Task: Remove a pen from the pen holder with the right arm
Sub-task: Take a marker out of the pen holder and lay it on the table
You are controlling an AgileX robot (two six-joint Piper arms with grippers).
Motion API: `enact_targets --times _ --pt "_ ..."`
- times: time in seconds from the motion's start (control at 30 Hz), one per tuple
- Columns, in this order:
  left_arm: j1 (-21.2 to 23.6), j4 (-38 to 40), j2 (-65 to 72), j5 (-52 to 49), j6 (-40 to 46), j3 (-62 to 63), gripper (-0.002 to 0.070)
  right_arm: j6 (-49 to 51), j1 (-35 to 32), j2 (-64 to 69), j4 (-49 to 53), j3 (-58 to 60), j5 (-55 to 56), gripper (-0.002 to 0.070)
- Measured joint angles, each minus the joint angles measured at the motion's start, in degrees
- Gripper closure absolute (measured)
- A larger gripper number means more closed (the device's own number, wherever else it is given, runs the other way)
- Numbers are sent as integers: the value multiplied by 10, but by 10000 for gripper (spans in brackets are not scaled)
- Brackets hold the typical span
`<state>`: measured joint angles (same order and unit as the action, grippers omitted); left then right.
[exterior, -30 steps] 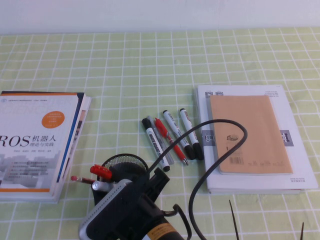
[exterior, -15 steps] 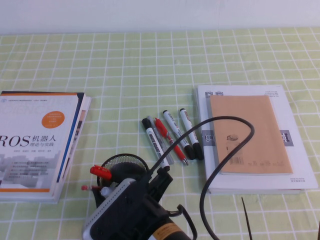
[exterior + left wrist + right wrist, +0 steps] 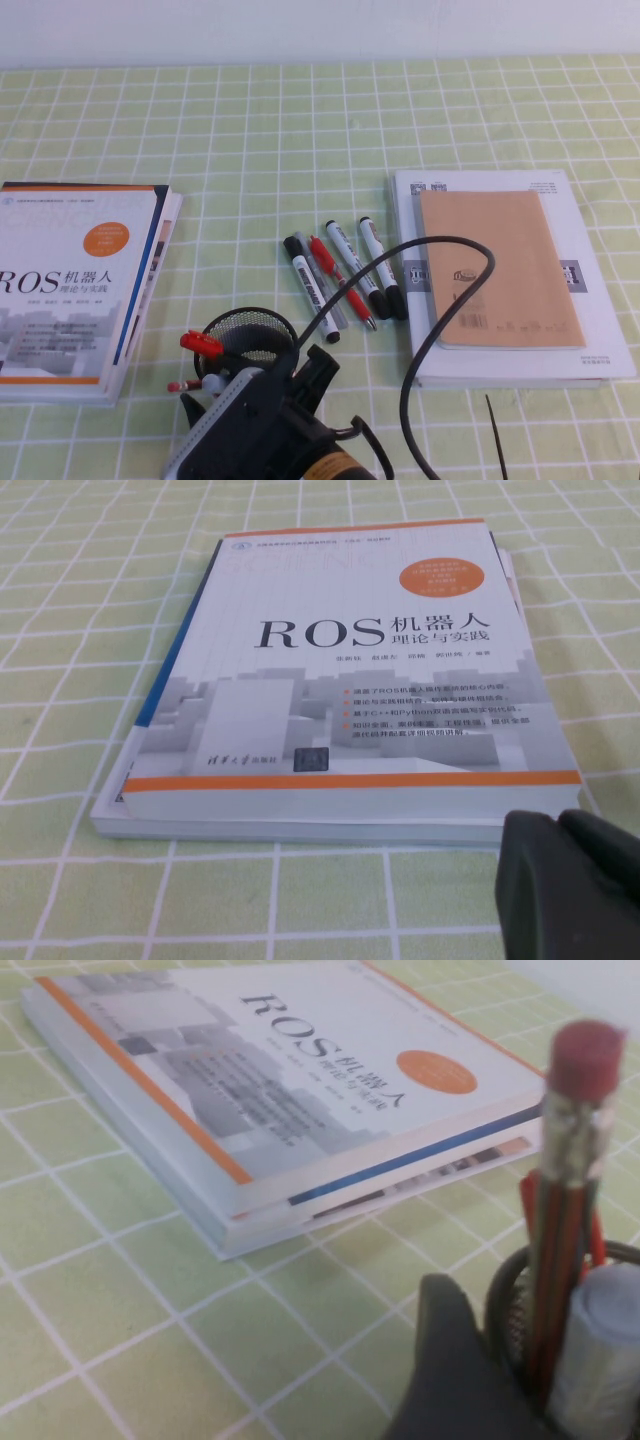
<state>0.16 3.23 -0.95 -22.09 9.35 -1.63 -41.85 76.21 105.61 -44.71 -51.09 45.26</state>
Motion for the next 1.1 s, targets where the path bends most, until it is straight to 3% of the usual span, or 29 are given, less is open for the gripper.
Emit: enact_targets --times 0.6,1.1 --pt "0 0 0 0 0 0 681 -43 0 -47 -5 0 -72 370" --pt "0 0 0 0 0 0 681 -44 0 -47 3 42 -25 370"
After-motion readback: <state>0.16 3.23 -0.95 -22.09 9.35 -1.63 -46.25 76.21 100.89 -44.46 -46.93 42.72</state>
